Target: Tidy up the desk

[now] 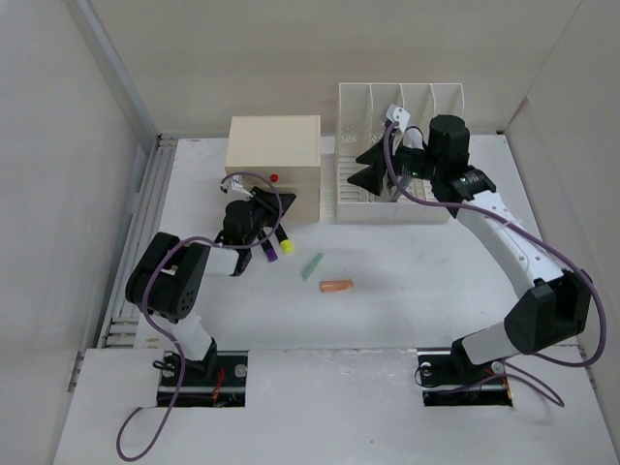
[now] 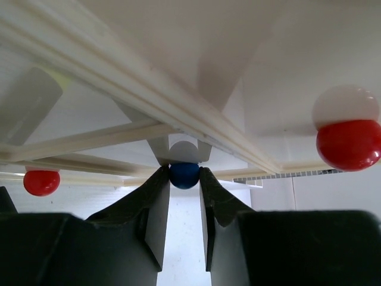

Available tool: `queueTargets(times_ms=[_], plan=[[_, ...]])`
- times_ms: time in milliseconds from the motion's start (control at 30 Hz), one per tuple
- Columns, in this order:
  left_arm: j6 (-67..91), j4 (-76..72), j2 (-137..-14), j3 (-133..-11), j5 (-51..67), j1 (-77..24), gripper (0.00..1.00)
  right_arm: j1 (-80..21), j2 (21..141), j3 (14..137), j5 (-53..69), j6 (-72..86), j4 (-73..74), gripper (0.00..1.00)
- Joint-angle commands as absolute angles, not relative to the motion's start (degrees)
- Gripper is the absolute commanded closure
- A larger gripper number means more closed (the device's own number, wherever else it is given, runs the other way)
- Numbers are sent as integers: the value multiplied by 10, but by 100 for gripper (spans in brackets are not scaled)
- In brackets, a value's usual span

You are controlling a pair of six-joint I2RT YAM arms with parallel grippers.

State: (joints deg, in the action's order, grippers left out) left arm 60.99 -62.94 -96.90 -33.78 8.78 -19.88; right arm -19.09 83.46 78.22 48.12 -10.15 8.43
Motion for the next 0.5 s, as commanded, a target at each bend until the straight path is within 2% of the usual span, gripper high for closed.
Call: queueTargets(times_ms=[0, 267, 367, 467], plan=[[596, -628, -955, -346, 89, -205, 88, -187, 813, 780, 504, -93, 48, 34], [613, -659, -892, -252, 83, -223, 89, -187, 829, 770, 536, -119, 47, 35], [619, -666, -874, -216, 77, -236, 89, -187, 836, 759, 570, -156, 54, 26], [619, -666, -850, -197, 77, -243, 89, -187, 859, 773, 586, -250, 114, 23]])
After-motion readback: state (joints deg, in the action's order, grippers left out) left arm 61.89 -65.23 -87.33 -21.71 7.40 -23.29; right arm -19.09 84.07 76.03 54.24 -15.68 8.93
